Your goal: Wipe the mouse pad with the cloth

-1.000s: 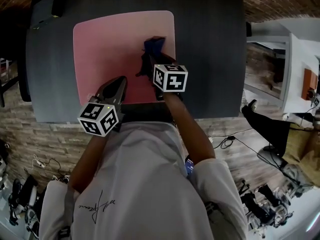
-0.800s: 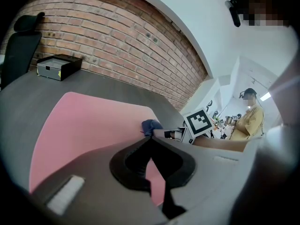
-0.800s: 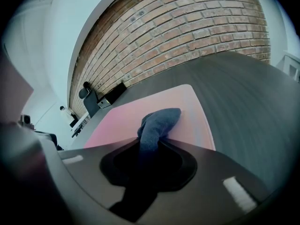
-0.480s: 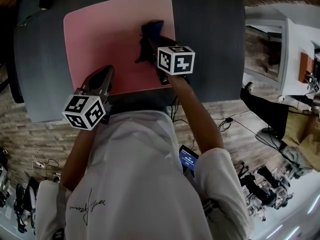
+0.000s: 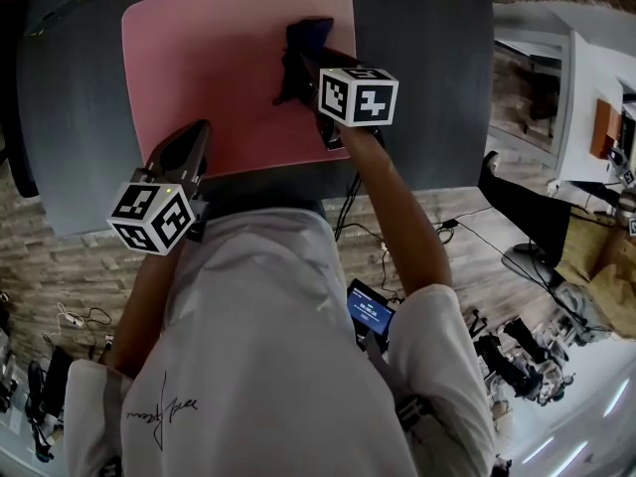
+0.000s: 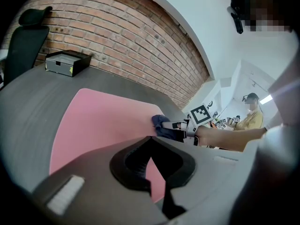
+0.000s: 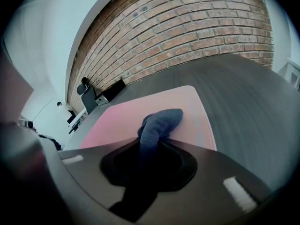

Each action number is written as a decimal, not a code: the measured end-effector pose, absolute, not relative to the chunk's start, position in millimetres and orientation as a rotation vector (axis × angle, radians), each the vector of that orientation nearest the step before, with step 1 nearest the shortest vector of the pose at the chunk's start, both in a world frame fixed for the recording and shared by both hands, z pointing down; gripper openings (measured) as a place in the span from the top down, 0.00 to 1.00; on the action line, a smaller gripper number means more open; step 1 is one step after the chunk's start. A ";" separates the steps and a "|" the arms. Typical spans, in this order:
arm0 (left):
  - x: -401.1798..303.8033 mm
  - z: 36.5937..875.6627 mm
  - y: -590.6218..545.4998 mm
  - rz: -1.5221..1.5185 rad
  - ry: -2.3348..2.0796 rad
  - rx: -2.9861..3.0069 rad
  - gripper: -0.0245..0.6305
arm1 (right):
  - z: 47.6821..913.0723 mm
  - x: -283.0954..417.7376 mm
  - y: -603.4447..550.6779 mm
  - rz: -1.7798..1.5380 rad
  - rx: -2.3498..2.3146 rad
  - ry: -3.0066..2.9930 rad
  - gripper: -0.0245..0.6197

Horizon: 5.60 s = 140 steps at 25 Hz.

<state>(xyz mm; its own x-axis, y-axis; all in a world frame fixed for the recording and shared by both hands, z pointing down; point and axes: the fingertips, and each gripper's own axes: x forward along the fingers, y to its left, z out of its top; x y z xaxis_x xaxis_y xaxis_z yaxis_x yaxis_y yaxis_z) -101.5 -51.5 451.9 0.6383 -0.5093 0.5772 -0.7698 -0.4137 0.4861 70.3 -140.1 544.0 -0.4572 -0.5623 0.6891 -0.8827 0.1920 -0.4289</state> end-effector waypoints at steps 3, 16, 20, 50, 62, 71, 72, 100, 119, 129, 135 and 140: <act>-110.1 451.4 -52.5 0.441 -0.993 2.102 0.96 | 543.7 67.3 -144.1 1.152 1.371 -2.084 0.84; -136.7 453.1 -65.1 0.407 -1.032 2.071 0.96 | 544.3 67.0 -169.9 1.152 1.411 -2.068 0.84; -145.5 454.1 -65.7 0.401 -1.038 2.058 0.96 | 542.4 59.4 -178.1 1.148 1.414 -2.073 0.84; -171.5 463.1 -66.1 0.371 -1.102 1.985 0.95 | 542.3 22.2 -210.7 1.115 1.350 -2.101 0.84; -188.2 459.3 -69.9 0.297 -1.127 1.953 0.95 | 542.0 -6.6 -223.1 1.094 1.328 -2.116 0.84; -200.3 463.5 -63.1 0.310 -1.135 1.939 0.95 | 541.9 -29.6 -230.7 1.086 1.312 -2.126 0.84; -202.1 463.1 -63.2 0.308 -1.138 1.939 0.95 | 541.6 -33.3 -231.5 1.085 1.309 -2.130 0.84; -234.5 457.7 -71.4 0.251 -1.167 1.906 0.95 | 539.6 -99.9 -246.3 1.044 1.260 -2.156 0.84; -241.2 465.8 -77.7 0.282 -1.096 1.932 0.95 | 538.7 -140.7 -237.3 1.073 1.206 -2.172 0.85; -224.8 461.4 -78.9 0.297 -1.107 1.946 0.95 | 534.9 -144.9 -214.6 1.107 1.058 -2.237 0.85; -201.2 459.5 -85.0 0.296 -1.090 1.964 0.95 | 520.0 -132.7 -190.3 1.063 0.876 -2.321 0.85; -188.4 454.6 -83.6 0.287 -1.095 1.973 0.95 | 504.5 -113.9 -179.6 1.019 0.877 -2.366 0.85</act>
